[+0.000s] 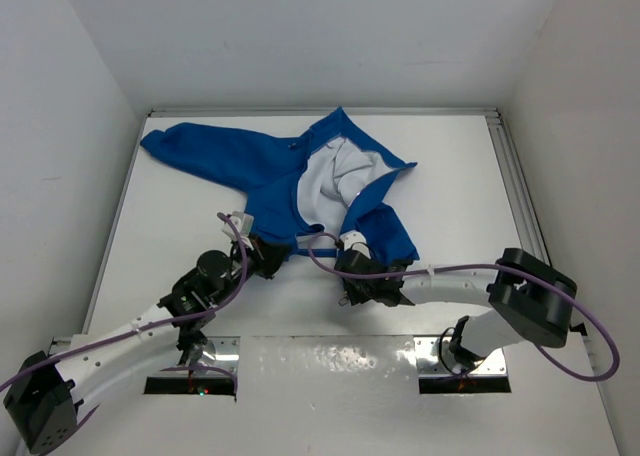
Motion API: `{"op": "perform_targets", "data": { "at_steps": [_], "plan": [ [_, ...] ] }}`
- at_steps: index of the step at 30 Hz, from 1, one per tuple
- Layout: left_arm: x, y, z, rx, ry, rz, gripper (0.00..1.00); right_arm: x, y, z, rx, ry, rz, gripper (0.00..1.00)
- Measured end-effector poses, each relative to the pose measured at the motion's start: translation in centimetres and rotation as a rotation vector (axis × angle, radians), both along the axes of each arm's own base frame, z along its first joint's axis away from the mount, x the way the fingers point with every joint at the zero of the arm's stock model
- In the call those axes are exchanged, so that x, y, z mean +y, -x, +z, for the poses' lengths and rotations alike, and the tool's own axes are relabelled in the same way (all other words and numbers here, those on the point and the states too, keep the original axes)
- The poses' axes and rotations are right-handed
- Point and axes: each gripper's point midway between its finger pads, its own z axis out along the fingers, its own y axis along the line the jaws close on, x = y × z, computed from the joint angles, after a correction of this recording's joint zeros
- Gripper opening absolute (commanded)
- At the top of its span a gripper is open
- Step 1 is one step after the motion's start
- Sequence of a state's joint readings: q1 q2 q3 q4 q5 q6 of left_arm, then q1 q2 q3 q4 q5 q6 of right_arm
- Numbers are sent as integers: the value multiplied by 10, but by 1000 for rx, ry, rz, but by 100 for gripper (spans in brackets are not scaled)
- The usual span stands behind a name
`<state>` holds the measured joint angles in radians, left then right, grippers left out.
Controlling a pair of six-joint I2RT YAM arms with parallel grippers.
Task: Zip up the jacket
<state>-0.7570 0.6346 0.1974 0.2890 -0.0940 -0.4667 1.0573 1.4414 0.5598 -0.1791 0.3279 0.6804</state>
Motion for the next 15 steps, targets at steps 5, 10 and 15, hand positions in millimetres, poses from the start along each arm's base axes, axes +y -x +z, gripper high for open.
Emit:
{"op": "perform_targets", "data": {
  "at_steps": [5,10,15],
  "plan": [
    [0,0,0,1,-1,0,0,8,-4,0,-3,-6,1,31],
    [2,1,5,-13,11,5,0,12,-5,-1,0,-22,-5,17],
    [3,1,5,-11,9,8,0,17,-4,-1,9,-58,-14,7]
  ]
}}
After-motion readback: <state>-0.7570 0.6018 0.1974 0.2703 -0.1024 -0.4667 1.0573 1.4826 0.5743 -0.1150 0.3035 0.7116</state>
